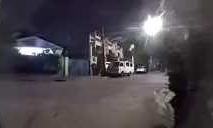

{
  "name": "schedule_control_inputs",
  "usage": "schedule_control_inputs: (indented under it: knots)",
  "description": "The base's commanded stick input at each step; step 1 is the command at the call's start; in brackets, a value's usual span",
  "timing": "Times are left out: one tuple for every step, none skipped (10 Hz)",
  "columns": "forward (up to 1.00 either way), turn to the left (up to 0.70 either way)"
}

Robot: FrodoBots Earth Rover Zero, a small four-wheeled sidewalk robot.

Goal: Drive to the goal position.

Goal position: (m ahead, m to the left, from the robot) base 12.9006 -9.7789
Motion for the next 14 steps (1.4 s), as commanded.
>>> schedule_control_inputs:
  knots:
    - [0.7,0.0]
    - [0.7,0.0]
    - [0.7,0.0]
    - [0.7,0.0]
    - [0.7,0.0]
    - [0.7,0.0]
    - [0.7,0.0]
    - [0.7,0.0]
    - [0.7,0.0]
    - [0.7,0.0]
    - [0.7,-0.05]
    - [0.7,-0.31]
    - [0.7,-0.35]
    - [0.7,-0.35]
